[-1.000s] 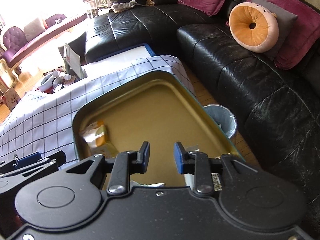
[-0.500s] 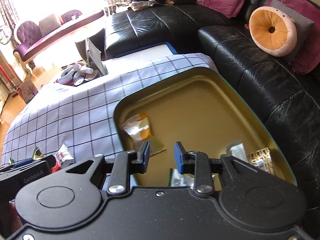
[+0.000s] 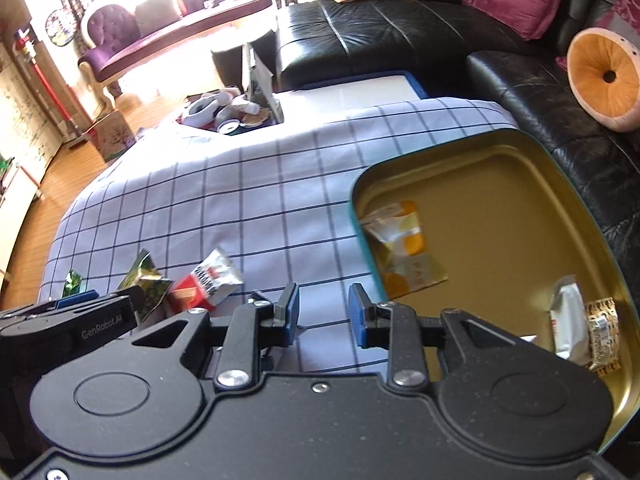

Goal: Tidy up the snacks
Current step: 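Move both open grippers back from the tin to the snack packets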

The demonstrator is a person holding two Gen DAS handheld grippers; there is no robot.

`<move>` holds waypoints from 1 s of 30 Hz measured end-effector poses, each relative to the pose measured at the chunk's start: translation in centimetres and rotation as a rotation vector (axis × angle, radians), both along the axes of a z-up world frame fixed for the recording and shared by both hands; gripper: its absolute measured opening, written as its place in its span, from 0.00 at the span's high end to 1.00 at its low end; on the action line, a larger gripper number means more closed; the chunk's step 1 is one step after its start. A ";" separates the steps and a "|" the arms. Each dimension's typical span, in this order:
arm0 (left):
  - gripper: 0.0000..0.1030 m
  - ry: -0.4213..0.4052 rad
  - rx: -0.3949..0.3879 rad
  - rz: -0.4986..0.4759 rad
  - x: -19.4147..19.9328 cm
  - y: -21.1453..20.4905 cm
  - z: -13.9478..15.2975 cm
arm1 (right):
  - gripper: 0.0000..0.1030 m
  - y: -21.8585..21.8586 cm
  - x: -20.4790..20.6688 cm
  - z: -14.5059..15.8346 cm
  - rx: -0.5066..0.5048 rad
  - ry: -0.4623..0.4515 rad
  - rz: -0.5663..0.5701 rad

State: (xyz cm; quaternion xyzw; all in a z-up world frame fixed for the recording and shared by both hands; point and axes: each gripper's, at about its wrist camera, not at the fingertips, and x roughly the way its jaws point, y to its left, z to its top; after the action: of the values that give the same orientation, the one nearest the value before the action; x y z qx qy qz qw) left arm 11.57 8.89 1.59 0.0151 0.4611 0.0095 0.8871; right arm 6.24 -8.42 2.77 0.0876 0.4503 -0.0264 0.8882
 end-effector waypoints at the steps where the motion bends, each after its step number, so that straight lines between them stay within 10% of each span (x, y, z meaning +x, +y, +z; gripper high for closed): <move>1: 0.54 -0.001 0.000 0.005 0.0 0.4 0.0 | 0.62 0.4 0.0 0.0 -0.002 0.001 0.010; 30: 0.53 -0.007 0.171 -0.064 2.7 9.6 -0.5 | 0.62 4.3 1.1 -0.4 0.013 0.010 0.082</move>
State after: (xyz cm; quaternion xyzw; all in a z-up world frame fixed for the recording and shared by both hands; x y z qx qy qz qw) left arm 14.31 18.53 1.11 0.1055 0.4549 0.0203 0.8840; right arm 7.31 -4.12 2.41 0.0747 0.4580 0.0124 0.8857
